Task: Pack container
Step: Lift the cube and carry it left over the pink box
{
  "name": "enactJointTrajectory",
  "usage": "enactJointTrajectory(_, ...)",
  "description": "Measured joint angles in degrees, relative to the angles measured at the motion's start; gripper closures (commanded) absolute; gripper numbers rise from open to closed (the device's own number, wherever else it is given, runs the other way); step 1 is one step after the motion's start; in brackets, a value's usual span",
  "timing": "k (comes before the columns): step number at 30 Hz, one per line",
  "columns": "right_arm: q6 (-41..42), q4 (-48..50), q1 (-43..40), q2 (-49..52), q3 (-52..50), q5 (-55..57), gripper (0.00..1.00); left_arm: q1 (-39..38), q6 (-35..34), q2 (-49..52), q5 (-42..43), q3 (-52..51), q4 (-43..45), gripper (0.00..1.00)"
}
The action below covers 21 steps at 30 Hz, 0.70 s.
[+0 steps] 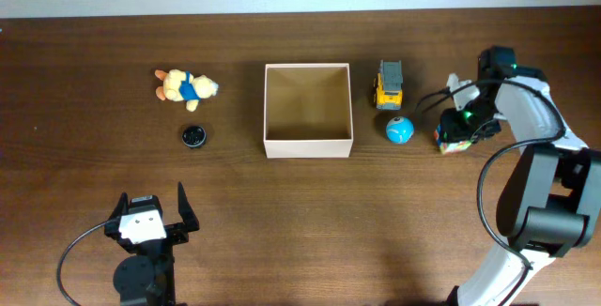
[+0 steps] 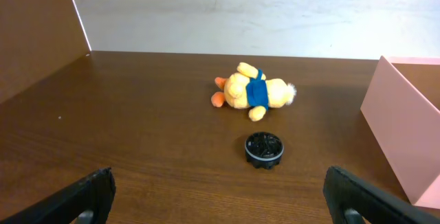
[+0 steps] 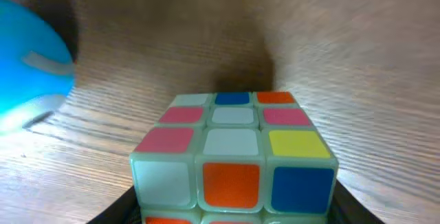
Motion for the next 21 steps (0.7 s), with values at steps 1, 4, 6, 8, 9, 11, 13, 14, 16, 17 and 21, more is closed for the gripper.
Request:
enactJointTrajectory(1, 0.42, -1.20, 0.00, 0.00, 1.64, 0.02, 0.62, 0.00, 0.00, 0.00, 0.00, 0.00, 0.00, 0.01)
enactJointTrajectory(4, 0.87, -4.90, 0.00, 0.00, 6.91, 0.02, 0.63, 0.02, 0.00, 0.02, 0.00, 0.00, 0.00, 0.01)
enactJointTrajectory(6, 1.31, -7.13, 0.00, 0.00, 9.92, 0.02, 0.63, 0.02, 0.00, 0.00, 0.00, 0.00, 0.00, 0.01)
enactJointTrajectory(8, 2.38, -9.51, 0.00, 0.00, 13.29, 0.02, 0.65, 0.02, 0.00, 0.00, 0.00, 0.00, 0.00, 0.01)
enactJointTrajectory(9, 2.95, -10.69, 0.00, 0.00, 14.99, 0.02, 0.66, 0.02, 0.00, 0.00, 0.00, 0.00, -0.02, 0.01)
enactJointTrajectory(11, 4.04, -12.83, 0.04, 0.02, 18.47, -0.04, 0.67, 0.00, 0.00, 0.00, 0.00, 0.00, 0.00, 0.01)
enactJointTrajectory(13, 5.11, -14.86, 0.28, 0.02, 22.03, -0.24, 0.67, 0.02, 0.00, 0.02, 0.00, 0.00, 0.00, 0.01)
enactJointTrajectory(14, 5.46, -15.91, 0.48, 0.02, 23.80, -0.26, 0.68, 0.00, 0.00, 0.00, 0.00, 0.00, 0.00, 0.01)
enactJointTrajectory(16, 6.25, -17.33, 1.29, 0.04, 26.73, -0.44, 0.69, 0.02, 0.00, 0.02, 0.00, 0.00, 0.00, 0.01)
enactJointTrajectory(17, 6.60, -17.92, 2.01, 0.04, 28.11, -0.50, 0.70, 0.02, 0.00, 0.00, -0.02, 0.00, 0.00, 0.01)
enactJointTrajectory(21, 8.22, -18.69, 8.09, 0.04, 32.72, -0.87, 0.70, 0.02, 0.00, 0.02, 0.00, 0.00, 0.00, 0.01)
